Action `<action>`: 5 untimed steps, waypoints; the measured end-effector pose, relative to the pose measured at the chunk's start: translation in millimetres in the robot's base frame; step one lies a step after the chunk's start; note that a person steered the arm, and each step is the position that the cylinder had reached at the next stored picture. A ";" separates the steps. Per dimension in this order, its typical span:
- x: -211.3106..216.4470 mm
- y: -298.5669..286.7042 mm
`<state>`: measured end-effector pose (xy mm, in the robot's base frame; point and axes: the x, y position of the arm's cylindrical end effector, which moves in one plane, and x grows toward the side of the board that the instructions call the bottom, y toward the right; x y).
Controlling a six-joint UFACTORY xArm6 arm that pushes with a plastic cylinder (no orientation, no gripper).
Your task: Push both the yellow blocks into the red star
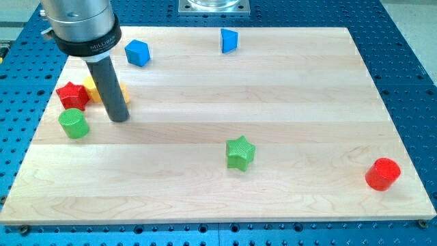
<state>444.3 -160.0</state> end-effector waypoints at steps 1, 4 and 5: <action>-20.5 25.4; -33.9 9.6; -33.7 138.0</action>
